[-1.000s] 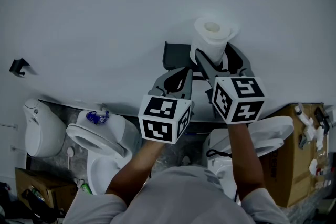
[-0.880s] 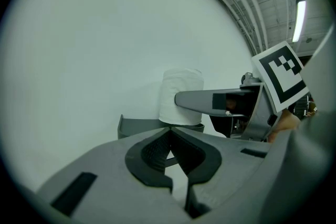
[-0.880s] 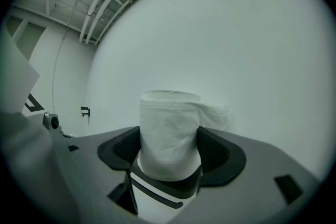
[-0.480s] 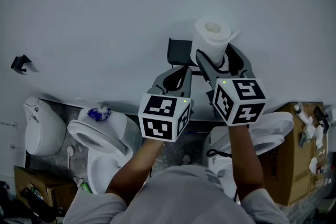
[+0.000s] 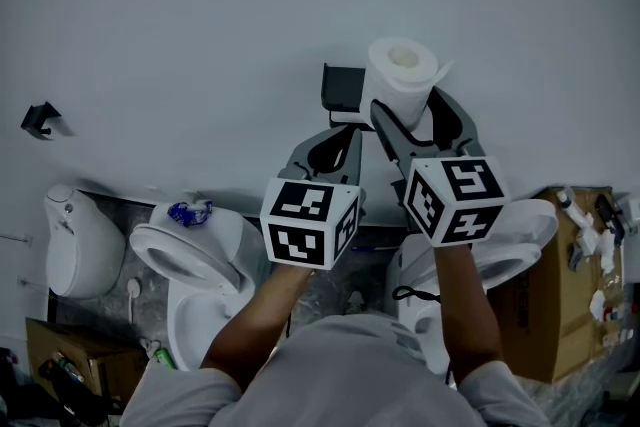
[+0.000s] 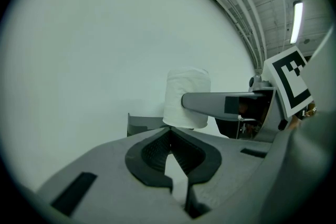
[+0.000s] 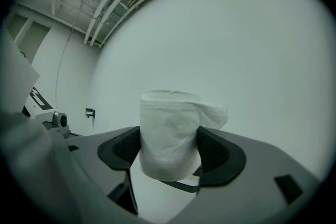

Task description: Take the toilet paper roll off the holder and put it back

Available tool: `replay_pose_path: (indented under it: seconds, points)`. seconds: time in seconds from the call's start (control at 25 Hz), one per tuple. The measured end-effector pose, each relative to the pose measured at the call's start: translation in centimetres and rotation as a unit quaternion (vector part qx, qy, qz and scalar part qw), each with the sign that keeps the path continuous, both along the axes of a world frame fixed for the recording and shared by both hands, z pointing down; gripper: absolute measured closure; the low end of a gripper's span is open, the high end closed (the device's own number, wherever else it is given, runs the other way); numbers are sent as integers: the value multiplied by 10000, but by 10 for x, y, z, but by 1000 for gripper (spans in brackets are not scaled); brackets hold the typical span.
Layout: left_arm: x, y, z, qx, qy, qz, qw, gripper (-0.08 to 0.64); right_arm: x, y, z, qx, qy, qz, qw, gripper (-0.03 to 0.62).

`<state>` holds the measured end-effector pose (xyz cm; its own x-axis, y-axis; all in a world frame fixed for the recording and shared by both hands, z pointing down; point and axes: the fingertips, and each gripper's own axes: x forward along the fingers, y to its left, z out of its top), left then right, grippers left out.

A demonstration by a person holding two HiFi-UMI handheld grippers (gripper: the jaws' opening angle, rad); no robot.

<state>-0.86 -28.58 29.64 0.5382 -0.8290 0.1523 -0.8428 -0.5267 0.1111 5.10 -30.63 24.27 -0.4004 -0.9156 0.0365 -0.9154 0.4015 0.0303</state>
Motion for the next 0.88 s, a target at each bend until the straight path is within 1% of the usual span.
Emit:
replay_pose_path:
  seconds: [0.28, 0.88]
  points:
    - [-5, 19, -1, 27, 35, 23, 10000, 557, -6, 24, 3, 19, -12, 1, 10000, 255]
    - [-21, 65, 0, 38, -14, 0, 10000, 555, -20, 77, 15, -1, -90, -2, 10000, 255]
